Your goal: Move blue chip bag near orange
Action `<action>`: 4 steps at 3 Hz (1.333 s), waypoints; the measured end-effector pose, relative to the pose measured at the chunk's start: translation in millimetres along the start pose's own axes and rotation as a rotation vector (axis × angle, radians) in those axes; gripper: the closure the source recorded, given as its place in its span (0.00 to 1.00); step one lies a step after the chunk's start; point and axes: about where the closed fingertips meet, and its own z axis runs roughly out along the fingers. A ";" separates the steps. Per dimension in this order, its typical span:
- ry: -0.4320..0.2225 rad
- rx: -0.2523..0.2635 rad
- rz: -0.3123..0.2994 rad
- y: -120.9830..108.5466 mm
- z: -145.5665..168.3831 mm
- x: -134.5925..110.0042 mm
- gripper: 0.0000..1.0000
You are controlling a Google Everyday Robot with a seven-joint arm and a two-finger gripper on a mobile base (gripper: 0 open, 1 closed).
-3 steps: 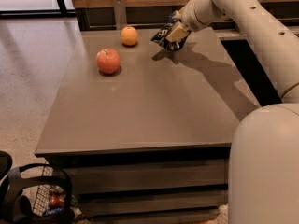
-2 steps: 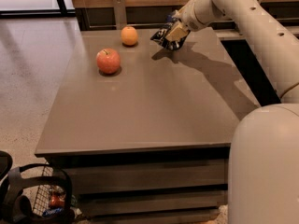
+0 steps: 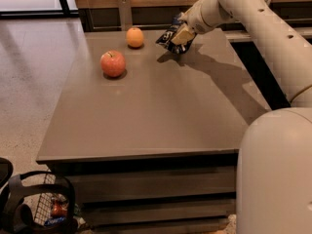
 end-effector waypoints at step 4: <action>-0.001 -0.016 0.000 6.5 10.0 -0.4 0.00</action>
Offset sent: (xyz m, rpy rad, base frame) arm 0.0005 0.0024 -0.0028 0.0000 0.0038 0.0031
